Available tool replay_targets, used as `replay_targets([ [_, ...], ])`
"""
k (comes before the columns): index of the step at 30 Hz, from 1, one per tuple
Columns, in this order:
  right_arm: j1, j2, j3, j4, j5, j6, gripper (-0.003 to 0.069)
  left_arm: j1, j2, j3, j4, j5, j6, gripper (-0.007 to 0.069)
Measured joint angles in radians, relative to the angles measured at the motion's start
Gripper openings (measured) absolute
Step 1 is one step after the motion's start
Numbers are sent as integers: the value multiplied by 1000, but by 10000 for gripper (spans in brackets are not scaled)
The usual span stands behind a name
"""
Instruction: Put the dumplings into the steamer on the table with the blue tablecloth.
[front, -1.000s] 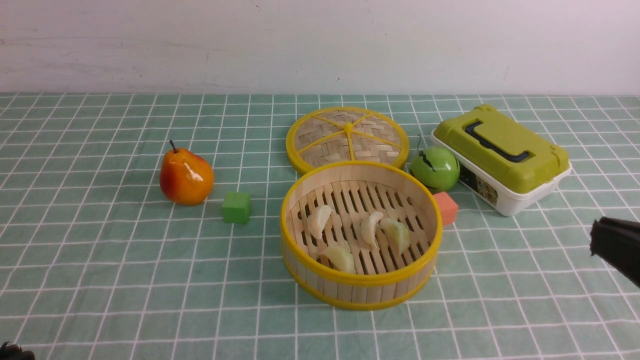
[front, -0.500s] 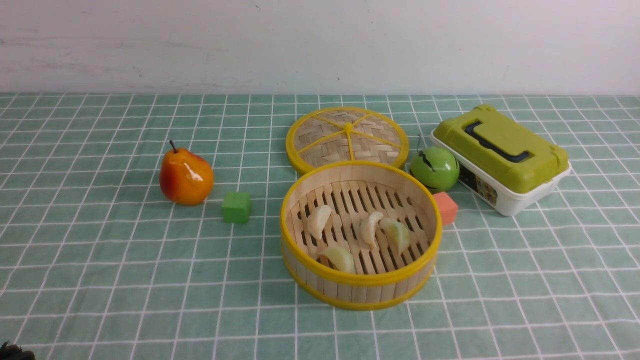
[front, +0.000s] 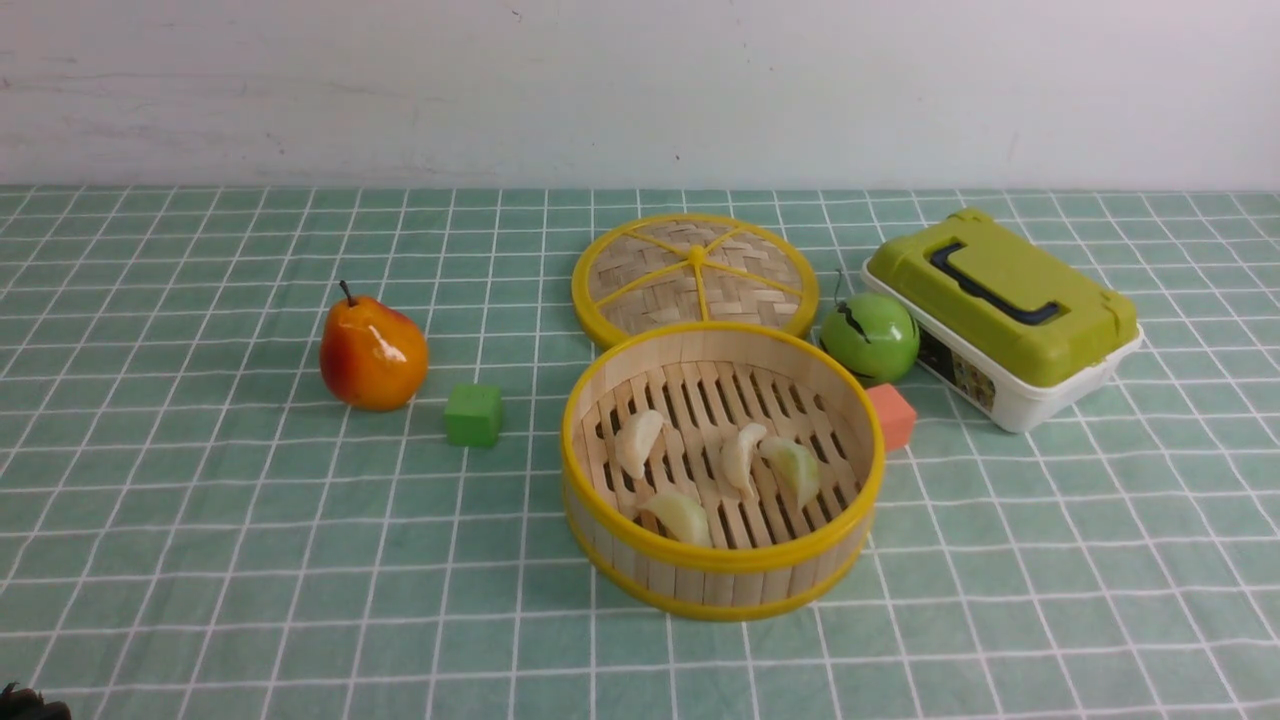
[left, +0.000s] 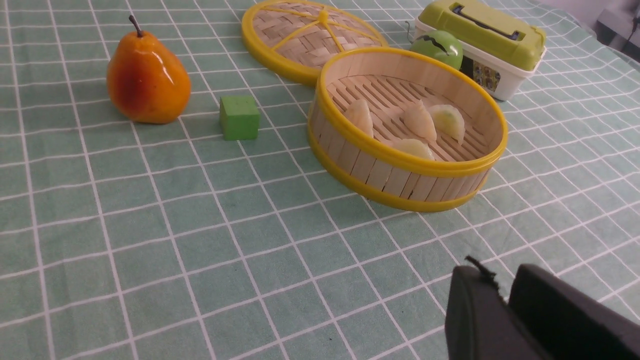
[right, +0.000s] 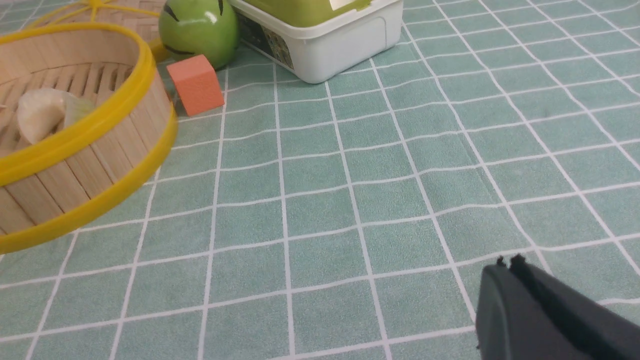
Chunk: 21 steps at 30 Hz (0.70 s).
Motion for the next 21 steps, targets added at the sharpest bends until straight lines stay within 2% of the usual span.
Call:
replay_targets([
  [21, 5, 0, 0, -2, 1, 1, 5, 0, 0, 0, 0, 3, 0, 112],
])
